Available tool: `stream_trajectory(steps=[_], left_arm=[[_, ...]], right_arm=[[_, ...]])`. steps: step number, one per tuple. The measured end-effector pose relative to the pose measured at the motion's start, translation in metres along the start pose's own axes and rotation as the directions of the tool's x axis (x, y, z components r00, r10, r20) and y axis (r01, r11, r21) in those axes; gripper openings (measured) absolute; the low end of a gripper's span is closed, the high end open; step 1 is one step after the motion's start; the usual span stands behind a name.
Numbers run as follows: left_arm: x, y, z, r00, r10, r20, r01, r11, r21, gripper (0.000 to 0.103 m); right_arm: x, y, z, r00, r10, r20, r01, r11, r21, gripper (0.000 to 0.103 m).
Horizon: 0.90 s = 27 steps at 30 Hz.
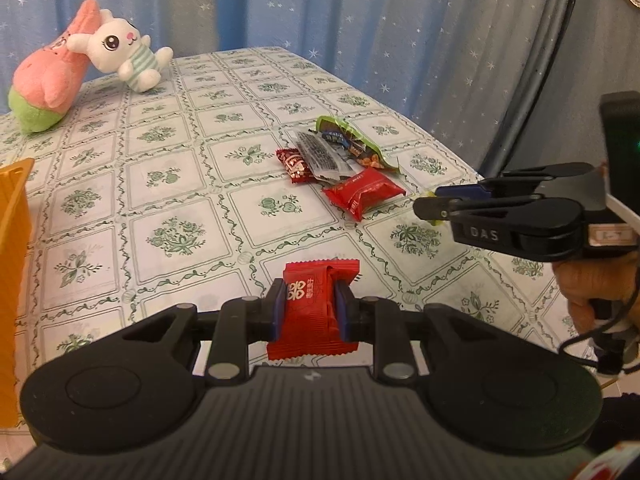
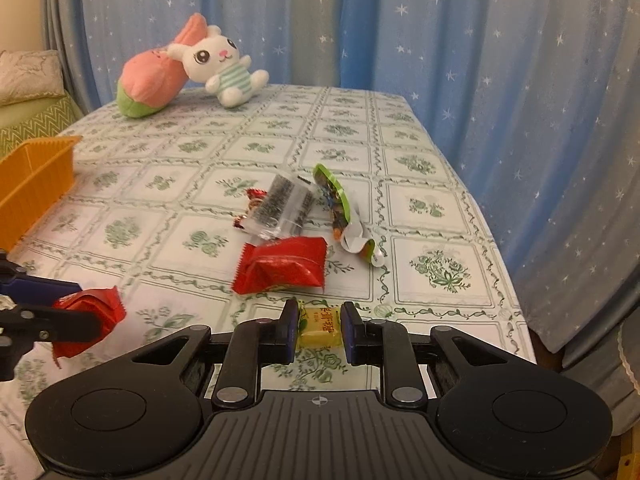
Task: Organize snacks
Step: 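Carry both held candies over the orange tray with both tools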
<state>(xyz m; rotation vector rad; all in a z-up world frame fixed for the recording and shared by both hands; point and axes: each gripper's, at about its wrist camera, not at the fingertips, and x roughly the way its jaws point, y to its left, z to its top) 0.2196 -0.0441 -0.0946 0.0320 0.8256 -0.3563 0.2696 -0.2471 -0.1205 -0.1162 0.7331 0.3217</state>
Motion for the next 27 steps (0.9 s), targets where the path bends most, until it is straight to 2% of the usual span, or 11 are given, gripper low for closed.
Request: stream_trajectory(steps=[16, 27], left_arm=[[-0.08, 0.01, 0.0, 0.996, 0.065, 0.058, -0.061, 0.996, -0.061, 0.023], [-0.135, 0.035, -0.016, 0.987, 0.135, 0.084, -0.126, 0.987, -0.102, 0.023]], right_arm=[[-0.089, 0.037, 0.02, 0.999, 0.023, 0.03, -0.025, 0.997, 0.073, 0.023], [-0.121, 0.091, 0.021, 0.993, 0.105, 0.048, -0.107, 0.993, 0.057, 0.023]])
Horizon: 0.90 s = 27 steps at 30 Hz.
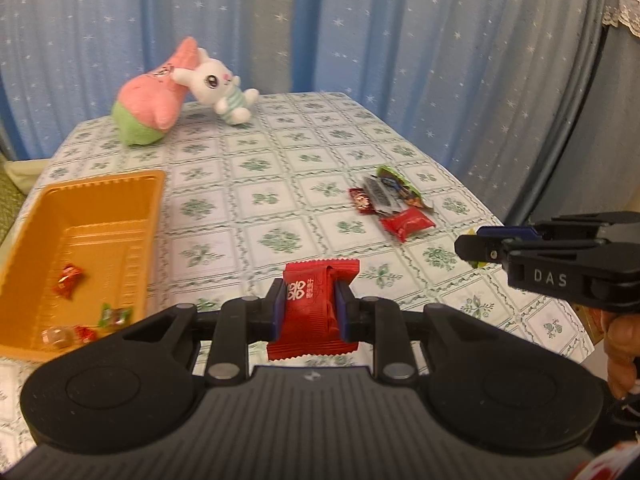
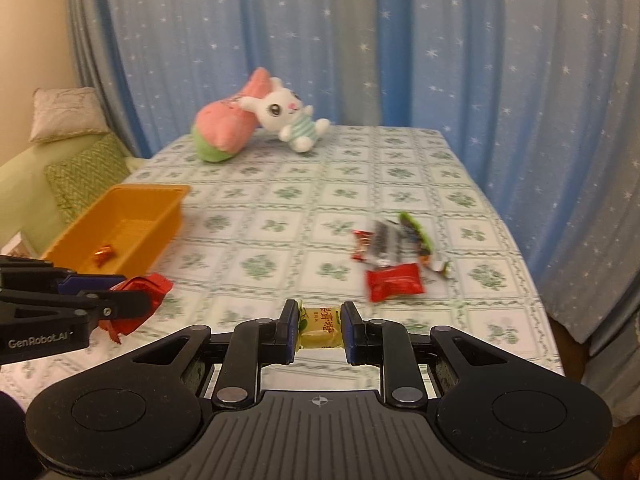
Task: Organize snacks
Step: 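Carry both held candies over the orange tray with both tools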
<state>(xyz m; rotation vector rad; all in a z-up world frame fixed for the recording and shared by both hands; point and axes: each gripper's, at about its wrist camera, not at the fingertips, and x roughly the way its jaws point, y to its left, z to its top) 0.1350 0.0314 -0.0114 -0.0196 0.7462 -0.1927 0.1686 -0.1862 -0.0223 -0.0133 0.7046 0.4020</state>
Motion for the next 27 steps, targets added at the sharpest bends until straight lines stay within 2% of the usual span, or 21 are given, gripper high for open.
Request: stream_trajectory(steps=[16, 27], left_arm=[[-0.051, 0.061, -0.017, 0.995, 0.094, 0.025, -0.092, 0.994, -0.066, 0.023], [-0.068, 0.109, -0.031, 0.986, 0.165, 0.012, -0.162, 0.978, -0.134, 0.023]], right_arm=[[-0.001, 0.086, 0.005, 0.994, 0.11, -0.003, -0.11, 0.992, -0.063, 0.023], [0.021, 0.138, 0.004, 0.984, 0.171, -0.055, -0.176, 0.979, -0.107, 0.023]])
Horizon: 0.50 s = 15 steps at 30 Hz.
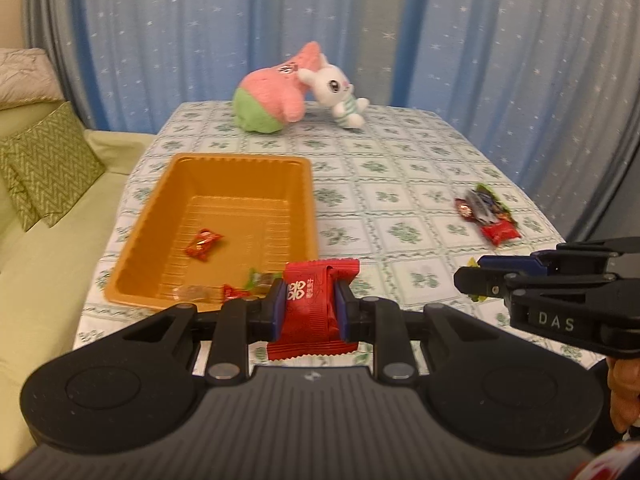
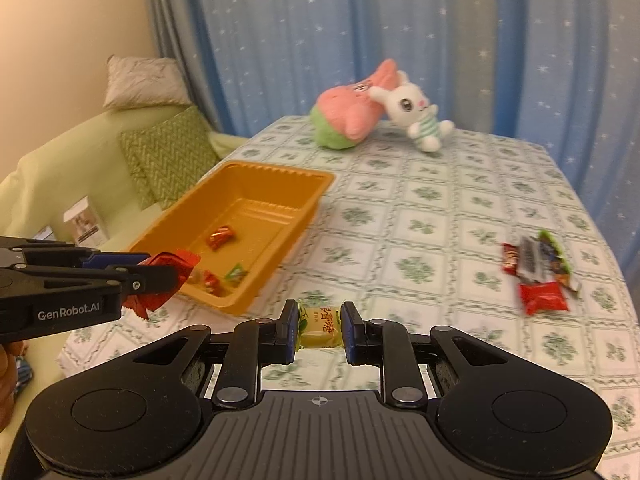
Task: Organize snacks
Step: 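Carry both held candies over the orange tray with both tools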
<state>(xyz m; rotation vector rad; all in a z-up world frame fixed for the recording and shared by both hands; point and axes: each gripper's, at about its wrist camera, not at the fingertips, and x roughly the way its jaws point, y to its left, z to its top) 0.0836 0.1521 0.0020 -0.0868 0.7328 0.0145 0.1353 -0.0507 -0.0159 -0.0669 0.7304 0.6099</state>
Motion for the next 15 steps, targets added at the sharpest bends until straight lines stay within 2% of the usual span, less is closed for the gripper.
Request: stream_trajectory(steps=[15], left_arm=[[0.005, 0.039, -0.003, 1.0, 0.028, -0.009, -0.028, 0.999, -0.038, 0.023]], right_arm=[[0.036, 0.041, 0.015, 0.998, 0.062, -0.027, -0.063, 0.997, -0.035, 0.023]])
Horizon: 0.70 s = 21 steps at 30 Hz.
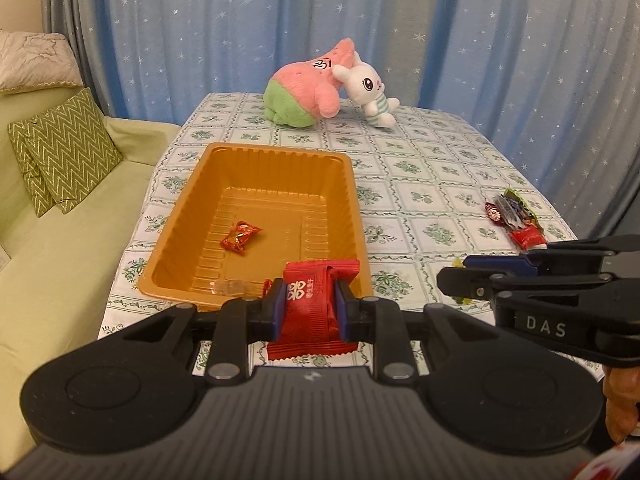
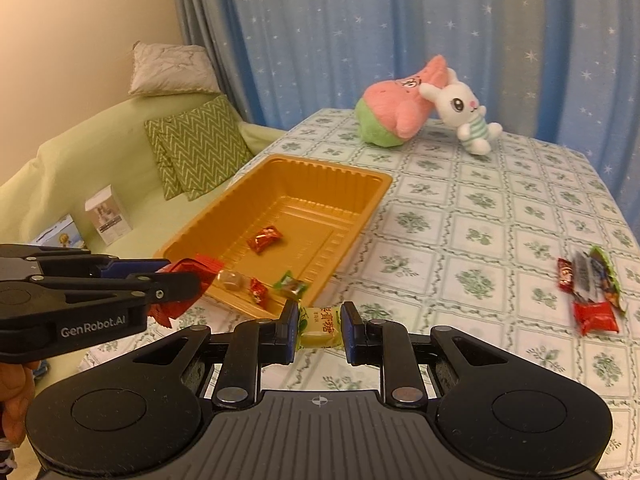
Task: Organize snacks
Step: 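Carry both held candies over the orange tray with both tools, then open the left tool over the tray while the right tool opens, dropping its candy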
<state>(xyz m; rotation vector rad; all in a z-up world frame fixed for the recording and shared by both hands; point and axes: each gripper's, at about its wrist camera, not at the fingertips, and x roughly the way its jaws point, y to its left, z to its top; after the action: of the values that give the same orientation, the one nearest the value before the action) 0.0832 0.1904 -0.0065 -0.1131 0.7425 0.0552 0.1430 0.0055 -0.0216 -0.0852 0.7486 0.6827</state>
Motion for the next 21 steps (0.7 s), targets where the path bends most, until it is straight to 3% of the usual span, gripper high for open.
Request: stream_trajectory(steps=[21], left_arm=[[0.038, 0.048, 0.027, 0.999, 0.035, -0.016, -0.035, 0.999, -0.007, 0.023]], right_arm=[[0.064, 0.017, 0.032, 0.998, 0.056, -0.04, -0.057, 0.998, -0.011, 0.023]])
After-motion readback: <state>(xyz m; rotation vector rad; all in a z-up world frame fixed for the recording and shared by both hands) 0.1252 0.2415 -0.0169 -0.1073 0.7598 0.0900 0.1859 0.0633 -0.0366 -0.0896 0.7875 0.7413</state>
